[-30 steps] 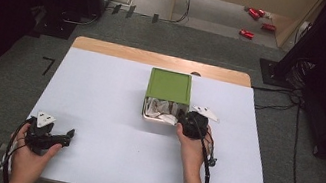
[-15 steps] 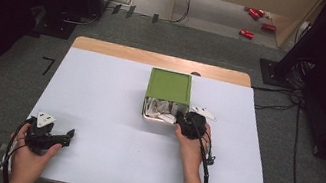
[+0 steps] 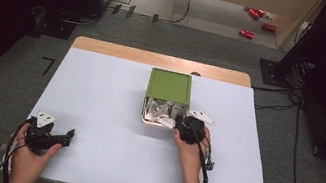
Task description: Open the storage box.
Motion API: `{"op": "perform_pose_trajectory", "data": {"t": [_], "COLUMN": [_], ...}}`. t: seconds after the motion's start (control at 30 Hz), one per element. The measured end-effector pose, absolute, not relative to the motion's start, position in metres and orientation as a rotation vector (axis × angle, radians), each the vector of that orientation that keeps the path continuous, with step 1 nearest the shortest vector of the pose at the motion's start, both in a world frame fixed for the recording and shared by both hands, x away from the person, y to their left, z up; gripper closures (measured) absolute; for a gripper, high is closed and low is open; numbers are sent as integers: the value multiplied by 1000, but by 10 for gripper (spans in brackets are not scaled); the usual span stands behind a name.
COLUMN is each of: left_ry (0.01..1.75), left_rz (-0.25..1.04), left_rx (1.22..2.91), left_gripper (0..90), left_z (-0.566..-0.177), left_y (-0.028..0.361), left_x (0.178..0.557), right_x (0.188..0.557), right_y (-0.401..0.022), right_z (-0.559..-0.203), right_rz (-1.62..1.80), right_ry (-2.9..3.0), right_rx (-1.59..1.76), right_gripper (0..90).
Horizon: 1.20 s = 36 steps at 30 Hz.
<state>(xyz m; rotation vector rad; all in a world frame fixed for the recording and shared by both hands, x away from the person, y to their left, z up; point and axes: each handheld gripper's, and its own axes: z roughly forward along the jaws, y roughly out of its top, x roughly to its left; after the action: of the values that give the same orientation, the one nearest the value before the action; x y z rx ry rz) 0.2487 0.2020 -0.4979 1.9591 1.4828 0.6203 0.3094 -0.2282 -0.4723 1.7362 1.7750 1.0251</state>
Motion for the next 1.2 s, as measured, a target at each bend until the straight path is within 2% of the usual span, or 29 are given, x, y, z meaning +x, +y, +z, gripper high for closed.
{"op": "perform_pose_trajectory", "data": {"t": [0.5,0.87,1.2], "left_ry": [1483,1483,1483], "left_rz": [621,621,621], "left_rx": [1960,1960,1960], "left_gripper": [107,108,107], "left_z": [-498,-498,-498], "left_y": [202,202,202], "left_x": [249,249,249], "right_x": [276,265,271], "right_y": [-232,-227,-225], "right_z": [-467,-441,-437], "right_rz": [1036,1090,1074], "right_ry": [1826,1766,1723], "right_rx": [1715,1642,1665], "right_gripper": [689,780,843]}}
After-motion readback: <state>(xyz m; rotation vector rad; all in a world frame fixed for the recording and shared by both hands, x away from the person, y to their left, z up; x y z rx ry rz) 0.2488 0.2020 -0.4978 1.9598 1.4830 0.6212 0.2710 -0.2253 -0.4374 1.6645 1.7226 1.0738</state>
